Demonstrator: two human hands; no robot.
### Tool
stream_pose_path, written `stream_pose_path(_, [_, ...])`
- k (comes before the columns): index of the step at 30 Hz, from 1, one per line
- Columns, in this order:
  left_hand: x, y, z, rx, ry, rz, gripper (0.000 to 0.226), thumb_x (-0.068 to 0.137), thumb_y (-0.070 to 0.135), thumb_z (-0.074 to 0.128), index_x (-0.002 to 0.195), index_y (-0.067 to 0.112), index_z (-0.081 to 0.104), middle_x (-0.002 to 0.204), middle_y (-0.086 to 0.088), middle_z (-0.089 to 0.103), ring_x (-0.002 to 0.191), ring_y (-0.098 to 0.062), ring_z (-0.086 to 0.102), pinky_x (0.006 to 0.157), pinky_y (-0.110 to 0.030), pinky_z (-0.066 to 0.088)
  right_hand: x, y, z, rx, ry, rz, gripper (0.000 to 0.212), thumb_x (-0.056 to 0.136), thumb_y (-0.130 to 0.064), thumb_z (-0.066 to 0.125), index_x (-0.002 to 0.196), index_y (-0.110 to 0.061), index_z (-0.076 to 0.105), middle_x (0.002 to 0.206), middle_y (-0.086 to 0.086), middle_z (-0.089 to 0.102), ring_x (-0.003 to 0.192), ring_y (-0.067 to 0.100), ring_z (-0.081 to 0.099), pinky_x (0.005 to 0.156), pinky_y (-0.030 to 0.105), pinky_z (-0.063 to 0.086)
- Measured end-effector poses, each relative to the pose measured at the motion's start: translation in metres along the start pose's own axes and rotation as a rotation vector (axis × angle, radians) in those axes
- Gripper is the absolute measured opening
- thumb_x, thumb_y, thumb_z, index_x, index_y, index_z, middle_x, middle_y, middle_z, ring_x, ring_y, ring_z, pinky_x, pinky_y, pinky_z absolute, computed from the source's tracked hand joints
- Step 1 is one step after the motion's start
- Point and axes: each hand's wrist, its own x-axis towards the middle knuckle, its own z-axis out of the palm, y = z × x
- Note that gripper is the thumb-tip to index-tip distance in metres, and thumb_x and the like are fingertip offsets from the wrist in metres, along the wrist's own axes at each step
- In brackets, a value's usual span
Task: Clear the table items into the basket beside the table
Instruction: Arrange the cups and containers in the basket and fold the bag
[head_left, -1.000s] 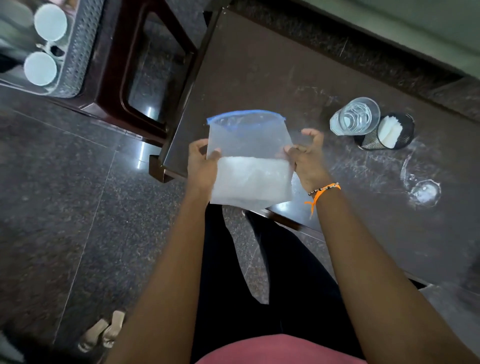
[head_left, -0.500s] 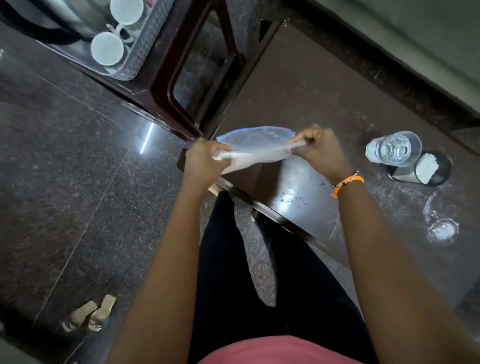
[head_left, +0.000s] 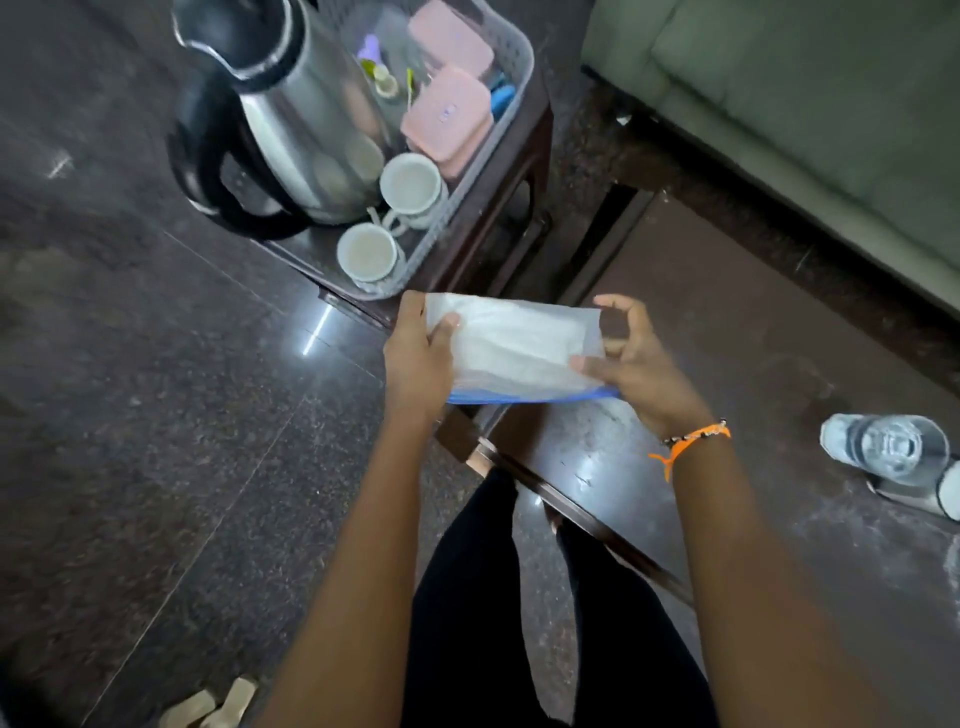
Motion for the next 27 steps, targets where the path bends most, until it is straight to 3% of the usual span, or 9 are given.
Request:
stream_pose_path(3, [0.029, 0.018, -0.019, -0.197, 0.046, -0.100, 0.015, 0.090, 0.022, 0.059, 0.101, 0.016, 0.052, 0.086, 0.006, 0.060, 0.082, -0.017, 0.059, 0.069, -0.029, 0.048, 0.021, -0.029, 0.014, 0.074, 0.141, -0.124, 0.050, 0.082, 0.017, 0.055, 0.099, -0.028, 0.042, 0.086, 0.013, 0.061, 0.073, 0.019, 0.056, 0.063, 0.027, 0.047])
stream_pose_path(6, [0.056, 0.039, -0.035, -0.507, 0.096, -0.200, 0.017, 0.090, 0.020, 0.058, 0.105, 0.022, 0.049, 0.096, 0.005, 0.060, 0.083, -0.010, 0.060, 0.065, -0.023, 0.052, 0.049, -0.057, 0.028, 0.216, 0.328, -0.218, 0.037, 0.087, 0.016, 0.048, 0.083, -0.021, 0.053, 0.070, -0.004, 0.066, 0.064, 0.009, 0.052, 0.055, 0.022, 0.042])
stream_pose_path(8, [0.071, 0.049, -0.044, -0.539, 0.115, -0.188, 0.017, 0.093, 0.019, 0.053, 0.108, 0.022, 0.048, 0.102, 0.005, 0.059, 0.081, -0.007, 0.063, 0.067, -0.019, 0.052, 0.068, -0.076, 0.037, 0.374, 0.368, -0.252, 0.033, 0.090, 0.012, 0.045, 0.084, -0.018, 0.058, 0.067, -0.013, 0.072, 0.064, 0.002, 0.059, 0.054, 0.016, 0.048])
stream_pose_path(11, [0.086, 0.053, -0.051, -0.434, 0.094, -0.165, 0.009, 0.093, 0.018, 0.053, 0.100, 0.023, 0.054, 0.095, 0.005, 0.063, 0.077, -0.009, 0.064, 0.085, -0.031, 0.053, 0.098, -0.106, 0.056, 0.438, 0.451, -0.303, 0.032, 0.090, 0.011, 0.044, 0.086, -0.016, 0.059, 0.076, -0.010, 0.070, 0.070, 0.003, 0.060, 0.063, 0.021, 0.053])
stream_pose_path(14, [0.094, 0.054, -0.048, -0.365, 0.011, -0.130, 0.014, 0.091, 0.010, 0.053, 0.088, 0.023, 0.057, 0.093, -0.006, 0.065, 0.075, -0.015, 0.063, 0.093, -0.040, 0.050, 0.134, -0.132, 0.080, 0.345, 0.604, -0.368, 0.030, 0.086, 0.016, 0.043, 0.095, -0.005, 0.062, 0.098, 0.011, 0.061, 0.094, 0.021, 0.058, 0.092, 0.042, 0.051])
stream_pose_path(18, [0.108, 0.053, -0.038, -0.323, 0.025, -0.090, 0.010, 0.089, 0.008, 0.054, 0.091, 0.014, 0.061, 0.087, 0.001, 0.062, 0.080, -0.015, 0.057, 0.080, -0.025, 0.046, 0.177, -0.152, 0.112, 0.135, 0.690, -0.429, 0.034, 0.081, 0.019, 0.042, 0.104, 0.008, 0.065, 0.098, 0.009, 0.061, 0.090, 0.015, 0.053, 0.084, 0.023, 0.044])
stream_pose_path(21, [0.126, 0.061, -0.034, -0.296, 0.034, -0.083, 0.018, 0.090, 0.005, 0.051, 0.103, 0.009, 0.062, 0.091, 0.003, 0.059, 0.085, -0.012, 0.054, 0.072, -0.015, 0.037, 0.197, -0.158, 0.127, -0.027, 0.579, -0.403, 0.045, 0.080, 0.020, 0.037, 0.110, 0.001, 0.065, 0.111, 0.009, 0.062, 0.102, 0.013, 0.054, 0.084, 0.014, 0.045])
stream_pose_path(24, [0.142, 0.068, -0.035, -0.204, -0.047, -0.059, 0.032, 0.091, 0.003, 0.045, 0.119, 0.009, 0.057, 0.113, -0.005, 0.062, 0.103, -0.018, 0.056, 0.087, -0.019, 0.039, 0.208, -0.164, 0.128, -0.318, 0.474, -0.365, 0.051, 0.082, 0.016, 0.034, 0.120, -0.003, 0.062, 0.130, 0.015, 0.053, 0.123, 0.020, 0.049, 0.106, 0.018, 0.036])
stream_pose_path(27, [0.148, 0.069, -0.037, -0.166, -0.105, -0.057, 0.041, 0.089, -0.001, 0.041, 0.127, 0.010, 0.053, 0.126, -0.009, 0.059, 0.117, -0.022, 0.053, 0.100, -0.026, 0.039, 0.207, -0.171, 0.126, -0.458, 0.506, -0.381, 0.049, 0.083, 0.013, 0.036, 0.116, -0.008, 0.066, 0.113, 0.006, 0.040, 0.125, 0.023, 0.044, 0.109, 0.019, 0.030])
